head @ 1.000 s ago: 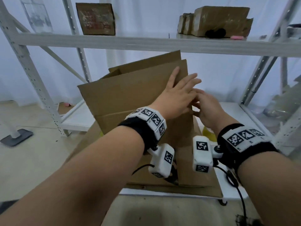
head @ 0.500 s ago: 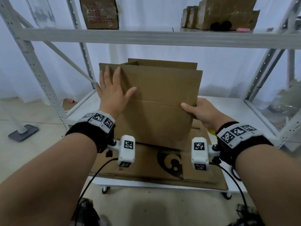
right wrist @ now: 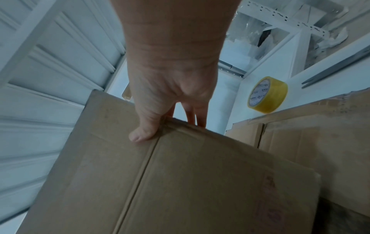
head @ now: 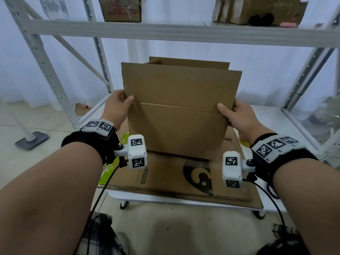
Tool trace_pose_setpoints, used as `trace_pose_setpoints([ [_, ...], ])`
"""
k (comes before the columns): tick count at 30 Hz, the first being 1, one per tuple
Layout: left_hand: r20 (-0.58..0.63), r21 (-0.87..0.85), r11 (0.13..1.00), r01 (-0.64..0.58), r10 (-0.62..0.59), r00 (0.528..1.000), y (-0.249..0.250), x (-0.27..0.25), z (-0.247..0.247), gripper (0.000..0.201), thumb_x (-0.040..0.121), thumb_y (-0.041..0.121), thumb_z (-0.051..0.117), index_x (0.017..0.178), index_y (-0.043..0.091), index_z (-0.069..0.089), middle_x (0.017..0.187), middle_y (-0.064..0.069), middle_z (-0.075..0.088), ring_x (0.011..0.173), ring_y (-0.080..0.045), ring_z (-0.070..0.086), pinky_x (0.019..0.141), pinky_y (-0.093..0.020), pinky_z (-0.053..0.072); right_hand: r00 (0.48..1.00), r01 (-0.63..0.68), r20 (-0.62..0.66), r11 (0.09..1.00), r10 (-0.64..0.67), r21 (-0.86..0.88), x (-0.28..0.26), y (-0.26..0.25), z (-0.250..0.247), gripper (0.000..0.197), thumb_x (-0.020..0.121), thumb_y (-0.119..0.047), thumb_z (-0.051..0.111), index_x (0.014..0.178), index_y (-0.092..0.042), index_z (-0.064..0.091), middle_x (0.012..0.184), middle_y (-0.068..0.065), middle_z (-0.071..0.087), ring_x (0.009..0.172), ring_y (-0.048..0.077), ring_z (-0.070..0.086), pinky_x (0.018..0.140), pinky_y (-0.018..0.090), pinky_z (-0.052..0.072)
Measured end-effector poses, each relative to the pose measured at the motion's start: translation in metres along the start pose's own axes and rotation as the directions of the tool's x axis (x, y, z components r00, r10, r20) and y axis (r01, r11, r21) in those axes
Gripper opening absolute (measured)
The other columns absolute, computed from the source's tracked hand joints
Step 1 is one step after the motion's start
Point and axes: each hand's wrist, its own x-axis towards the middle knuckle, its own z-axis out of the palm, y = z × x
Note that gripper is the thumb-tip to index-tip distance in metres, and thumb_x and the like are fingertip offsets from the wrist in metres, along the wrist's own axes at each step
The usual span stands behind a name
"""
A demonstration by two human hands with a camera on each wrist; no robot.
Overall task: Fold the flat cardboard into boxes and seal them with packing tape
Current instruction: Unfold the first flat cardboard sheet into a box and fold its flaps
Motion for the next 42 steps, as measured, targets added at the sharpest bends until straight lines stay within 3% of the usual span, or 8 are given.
trace_pose_setpoints([
  [8, 0.174, -0.097, 0.995, -0.039, 0.055, 0.983, 0.0, -0.009, 0.001, 0.012, 0.095, 0.011, 0.057, 0.084, 0.016, 0.055, 0.086, 0.001, 0.059, 0.079, -0.014, 0.059, 0.079, -0.03, 0.054, 0.911, -0.25, -0.366, 0.96, 0.189, -0.127, 0.011, 0.008, 0.008, 0.067, 0.09, -0.037, 0.066, 0.137, -0.005, 0.032, 0.135, 0.016, 0.05, 0.12, 0.032, 0.052, 0.099, 0.045, 0.046],
  [14, 0.315, -0.096, 0.952, -0.29, 0.305, 0.898, 0.034, -0.032, 0.015, 0.008, 0.091, 0.016, 0.064, 0.083, 0.015, 0.064, 0.088, -0.004, 0.067, 0.081, -0.01, 0.061, 0.079, -0.02, 0.049, 0.962, -0.274, 0.021, 0.954, 0.273, 0.122, -0.002, -0.017, 0.034, 0.118, 0.073, -0.066, 0.069, 0.154, -0.032, -0.01, 0.162, -0.003, 0.005, 0.14, 0.027, 0.031, 0.095, 0.047, 0.051],
  [18, 0.436, -0.007, 0.895, -0.445, 0.403, 0.805, 0.047, -0.056, 0.04, 0.017, 0.095, 0.022, 0.058, 0.094, 0.005, 0.062, 0.09, -0.006, 0.065, 0.083, -0.013, 0.059, 0.08, -0.029, 0.051, 0.971, -0.099, 0.221, 0.995, 0.096, 0.004, -0.022, -0.041, 0.05, 0.119, 0.066, -0.07, 0.065, 0.153, -0.036, -0.009, 0.16, -0.008, 0.015, 0.138, 0.023, 0.036, 0.096, 0.056, 0.049],
  [24, 0.695, 0.101, 0.829, -0.55, 0.336, 0.635, 0.045, -0.073, 0.066, 0.033, 0.096, -0.001, 0.042, 0.121, 0.007, 0.062, 0.124, -0.008, 0.063, 0.117, -0.02, 0.055, 0.105, -0.035, 0.04, 0.997, 0.042, 0.07, 0.971, -0.027, -0.234, -0.021, -0.028, 0.051, 0.116, 0.07, -0.066, 0.072, 0.155, -0.026, 0.003, 0.156, 0.001, 0.032, 0.138, 0.022, 0.038, 0.108, 0.047, 0.042],
  [29, 0.332, 0.269, 0.824, -0.499, 0.407, 0.851, 0.04, -0.054, 0.042, 0.026, 0.095, 0.003, 0.044, 0.109, 0.009, 0.064, 0.113, -0.003, 0.06, 0.104, -0.016, 0.055, 0.091, -0.026, 0.045, 0.992, 0.115, -0.008, 0.93, -0.125, -0.35, -0.017, -0.02, 0.043, 0.076, 0.085, -0.042, 0.058, 0.15, -0.022, 0.025, 0.139, -0.001, 0.052, 0.122, 0.02, 0.054, 0.1, 0.04, 0.047],
  [34, -0.051, 0.312, 0.869, -0.385, 0.42, 0.906, 0.021, -0.029, 0.018, 0.043, 0.089, 0.013, 0.061, 0.129, 0.006, 0.045, 0.13, -0.016, 0.038, 0.12, -0.028, 0.041, 0.103, -0.027, 0.03, 0.974, 0.165, -0.086, 0.917, -0.209, -0.364, -0.018, -0.022, 0.038, 0.043, 0.085, -0.028, 0.047, 0.127, -0.026, 0.051, 0.107, -0.002, 0.066, 0.093, 0.02, 0.062, 0.086, 0.042, 0.053],
  [38, 0.008, 0.065, 0.994, -0.088, 0.088, 0.996, 0.02, -0.024, 0.016, 0.079, 0.089, 0.034, 0.066, 0.148, 0.014, 0.018, 0.145, -0.011, 0.032, 0.124, -0.024, 0.046, 0.104, -0.032, 0.036, 0.956, 0.187, -0.146, 0.913, -0.254, -0.362, -0.015, -0.021, 0.027, 0.027, 0.089, -0.013, 0.047, 0.111, -0.017, 0.062, 0.092, -0.003, 0.065, 0.083, 0.014, 0.059, 0.075, 0.029, 0.046],
  [42, 0.087, 0.164, 0.984, -0.068, 0.054, 0.995, 0.022, -0.022, 0.018, 0.051, 0.096, 0.034, 0.054, 0.141, 0.014, 0.039, 0.122, -0.003, 0.059, 0.109, -0.017, 0.056, 0.089, -0.026, 0.042, 0.963, 0.146, -0.158, 0.919, -0.216, -0.367, -0.01, -0.013, 0.014, 0.024, 0.089, -0.006, 0.046, 0.068, -0.019, 0.046, 0.068, -0.002, 0.052, 0.062, 0.012, 0.046, 0.057, 0.026, 0.034],
])
